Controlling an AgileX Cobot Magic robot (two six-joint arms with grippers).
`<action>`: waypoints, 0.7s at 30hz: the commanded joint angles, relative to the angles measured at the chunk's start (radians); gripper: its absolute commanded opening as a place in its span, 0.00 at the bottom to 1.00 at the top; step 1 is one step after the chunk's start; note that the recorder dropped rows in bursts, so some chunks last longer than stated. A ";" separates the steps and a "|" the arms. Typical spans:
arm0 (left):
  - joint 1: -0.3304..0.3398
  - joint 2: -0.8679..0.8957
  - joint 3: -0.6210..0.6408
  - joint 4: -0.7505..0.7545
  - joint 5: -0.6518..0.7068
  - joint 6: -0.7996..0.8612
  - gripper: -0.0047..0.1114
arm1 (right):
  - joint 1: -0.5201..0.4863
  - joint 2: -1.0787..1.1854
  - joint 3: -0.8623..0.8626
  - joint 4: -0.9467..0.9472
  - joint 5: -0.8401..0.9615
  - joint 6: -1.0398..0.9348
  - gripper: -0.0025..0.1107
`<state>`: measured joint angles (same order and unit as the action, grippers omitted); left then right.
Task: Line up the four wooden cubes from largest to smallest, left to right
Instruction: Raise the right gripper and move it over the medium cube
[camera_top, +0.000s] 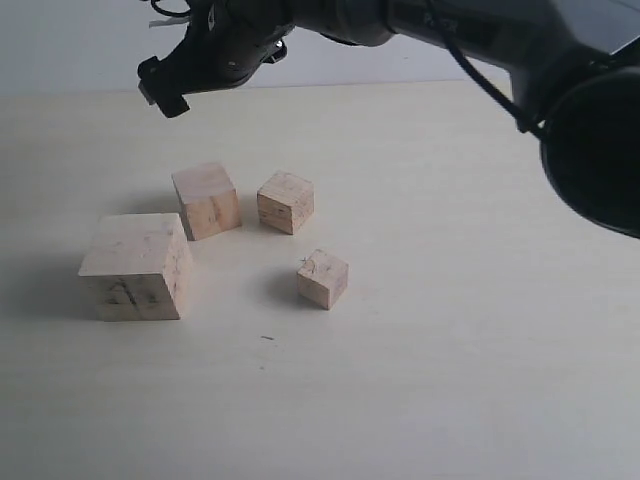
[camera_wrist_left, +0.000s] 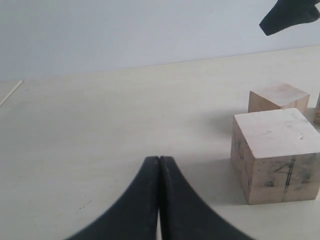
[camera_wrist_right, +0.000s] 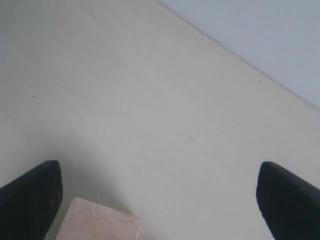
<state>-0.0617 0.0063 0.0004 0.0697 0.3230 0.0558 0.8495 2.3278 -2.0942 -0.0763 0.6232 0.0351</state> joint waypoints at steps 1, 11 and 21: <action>0.003 -0.006 0.000 0.002 -0.007 0.000 0.04 | -0.011 0.063 -0.104 -0.004 0.067 0.065 0.92; 0.003 -0.006 0.000 0.002 -0.007 0.000 0.04 | -0.006 0.131 -0.138 0.085 0.088 0.039 0.90; 0.003 -0.006 0.000 0.002 -0.007 0.000 0.04 | 0.013 0.133 -0.138 0.099 0.148 0.099 0.90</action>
<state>-0.0617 0.0063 0.0004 0.0697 0.3230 0.0558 0.8577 2.4628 -2.2254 0.0278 0.7453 0.1276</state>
